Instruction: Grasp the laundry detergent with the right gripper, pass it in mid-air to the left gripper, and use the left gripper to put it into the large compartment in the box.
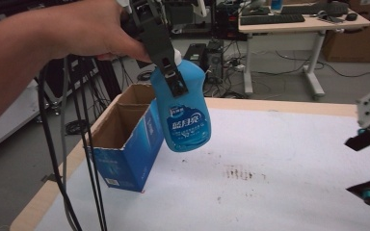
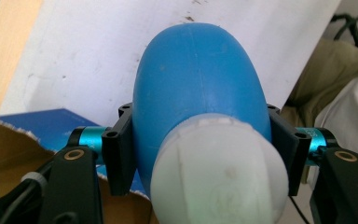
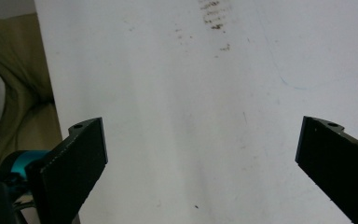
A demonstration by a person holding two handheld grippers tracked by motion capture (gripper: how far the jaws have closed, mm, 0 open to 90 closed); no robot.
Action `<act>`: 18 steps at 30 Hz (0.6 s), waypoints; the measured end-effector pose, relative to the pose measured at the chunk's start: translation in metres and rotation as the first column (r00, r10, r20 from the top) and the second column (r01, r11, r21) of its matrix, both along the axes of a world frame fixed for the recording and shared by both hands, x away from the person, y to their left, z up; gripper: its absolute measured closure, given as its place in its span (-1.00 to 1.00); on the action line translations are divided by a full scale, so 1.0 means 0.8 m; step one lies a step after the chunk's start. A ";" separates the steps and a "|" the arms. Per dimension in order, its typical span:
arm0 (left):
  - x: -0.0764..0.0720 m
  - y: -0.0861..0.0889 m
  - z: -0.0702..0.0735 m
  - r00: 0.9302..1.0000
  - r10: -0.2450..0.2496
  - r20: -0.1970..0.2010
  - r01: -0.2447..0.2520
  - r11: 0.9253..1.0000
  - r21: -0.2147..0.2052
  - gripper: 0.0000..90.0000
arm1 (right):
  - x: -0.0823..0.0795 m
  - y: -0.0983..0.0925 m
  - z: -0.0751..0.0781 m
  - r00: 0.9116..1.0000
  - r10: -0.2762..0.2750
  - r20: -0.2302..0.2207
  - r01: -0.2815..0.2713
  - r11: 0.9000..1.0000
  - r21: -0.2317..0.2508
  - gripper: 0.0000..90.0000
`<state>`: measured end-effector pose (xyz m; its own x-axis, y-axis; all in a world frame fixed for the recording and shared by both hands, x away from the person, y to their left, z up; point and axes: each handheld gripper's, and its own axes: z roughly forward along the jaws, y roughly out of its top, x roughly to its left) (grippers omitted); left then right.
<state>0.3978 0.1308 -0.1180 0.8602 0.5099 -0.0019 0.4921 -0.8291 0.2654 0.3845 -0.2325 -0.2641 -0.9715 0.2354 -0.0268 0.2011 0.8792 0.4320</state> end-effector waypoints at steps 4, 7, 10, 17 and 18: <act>0.006 0.025 0.002 0.997 0.078 0.007 -0.078 0.997 -0.015 -0.17 | 0.007 -0.006 -0.001 1.000 -0.025 0.012 0.025 1.000 0.006 -0.98; 0.006 0.042 0.007 0.992 0.122 0.019 -0.121 0.992 -0.024 -0.17 | 0.011 -0.009 -0.004 0.999 -0.032 0.012 0.031 0.999 0.013 -0.98; 0.002 0.056 0.018 0.987 0.154 0.037 -0.152 0.987 -0.054 -0.17 | 0.015 -0.009 -0.006 0.999 -0.034 0.023 0.034 0.999 0.012 -0.98; -0.007 0.087 0.040 0.975 0.216 0.052 -0.210 0.972 -0.110 -0.17 | 0.018 -0.008 -0.007 0.999 -0.038 0.024 0.038 0.999 0.013 -0.98; -0.008 0.092 0.042 0.973 0.225 0.055 -0.217 0.969 -0.116 -0.17 | 0.018 -0.007 -0.007 0.999 -0.040 0.021 0.040 0.999 0.012 -0.98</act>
